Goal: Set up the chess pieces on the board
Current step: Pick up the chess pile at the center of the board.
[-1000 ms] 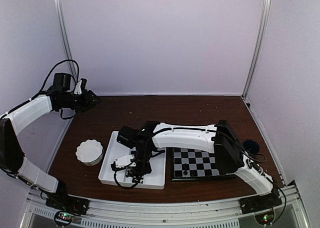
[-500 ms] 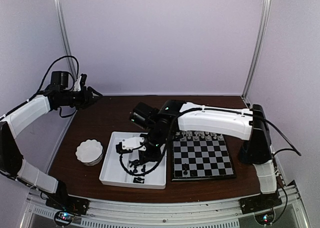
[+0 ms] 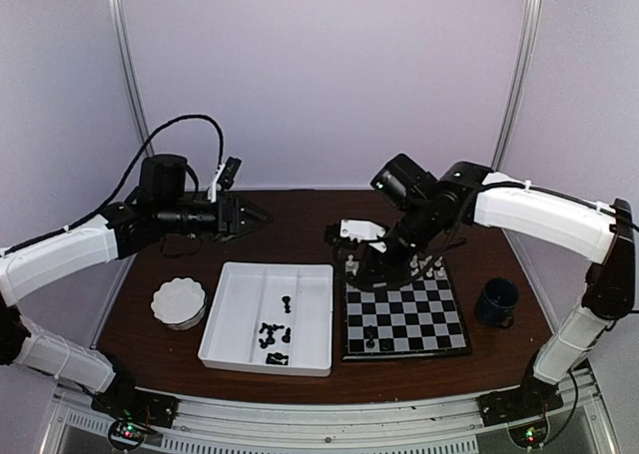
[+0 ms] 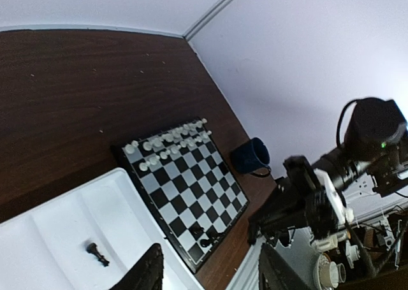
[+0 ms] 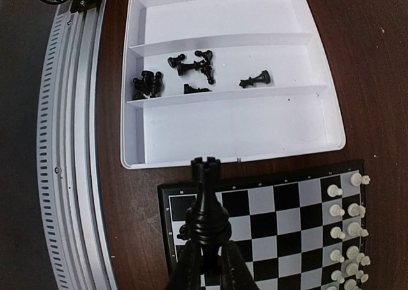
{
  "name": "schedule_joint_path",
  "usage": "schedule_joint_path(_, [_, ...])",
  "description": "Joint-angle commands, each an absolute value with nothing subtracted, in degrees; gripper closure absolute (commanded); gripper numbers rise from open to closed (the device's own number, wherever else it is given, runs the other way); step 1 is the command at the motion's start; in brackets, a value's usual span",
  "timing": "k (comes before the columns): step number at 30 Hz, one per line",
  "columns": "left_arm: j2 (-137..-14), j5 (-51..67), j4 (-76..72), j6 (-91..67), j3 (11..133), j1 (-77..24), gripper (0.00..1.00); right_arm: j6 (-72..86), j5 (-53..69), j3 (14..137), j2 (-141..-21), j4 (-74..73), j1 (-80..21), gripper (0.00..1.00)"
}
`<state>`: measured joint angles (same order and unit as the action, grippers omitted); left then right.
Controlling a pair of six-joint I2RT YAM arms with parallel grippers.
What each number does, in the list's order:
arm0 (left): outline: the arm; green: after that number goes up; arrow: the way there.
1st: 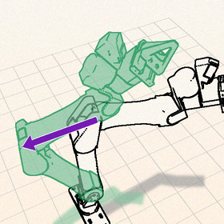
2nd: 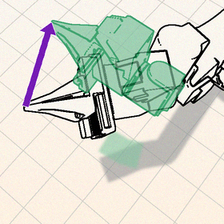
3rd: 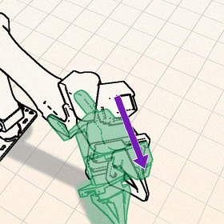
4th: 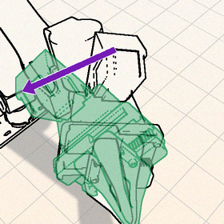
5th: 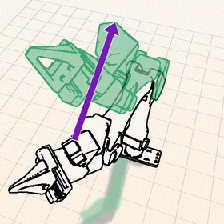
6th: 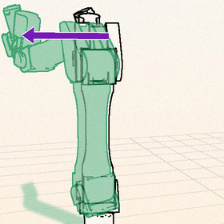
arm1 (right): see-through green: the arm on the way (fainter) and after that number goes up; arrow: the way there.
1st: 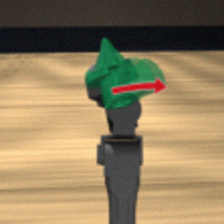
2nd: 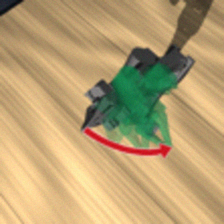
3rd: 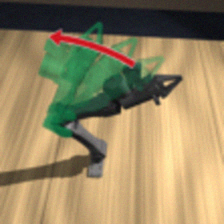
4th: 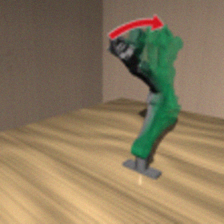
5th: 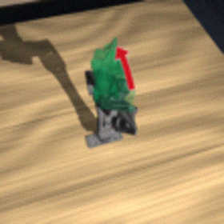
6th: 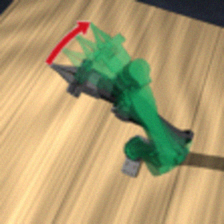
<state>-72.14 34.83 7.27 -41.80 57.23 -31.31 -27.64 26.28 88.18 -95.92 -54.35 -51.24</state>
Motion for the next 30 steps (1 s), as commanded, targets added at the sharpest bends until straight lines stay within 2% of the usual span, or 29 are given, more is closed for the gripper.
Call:
schedule_joint_path(1, [-74.0,32.6,-2.2,-49.2,54.6,-39.7,0.49,-26.2,29.2,80.9,-88.5,-52.0,-47.3,0.94])
schedule_joint_path(6, [-80.1,34.5,-8.2,-52.7,54.6,-46.9,0.5,-25.8,30.6,76.4,-83.6,-51.2,-45.1,0.94])
schedule_joint_path(12, [-86.7,36.1,-9.0,-53.0,60.2,-51.9,0.53,-25.4,31.2,74.6,-82.1,-50.6,-44.9,0.93])
schedule_joint_path(22, [-92.3,37.9,-15.2,-57.4,62.0,-52.8,0.6,-26.0,31.2,74.2,-81.6,-51.0,-44.9,0.92])
schedule_joint_path(30, [-95.0,39.4,-15.8,-58.0,63.4,-53.1,0.62,-26.0,31.7,75.0,-82.3,-51.5,-44.9,0.91])
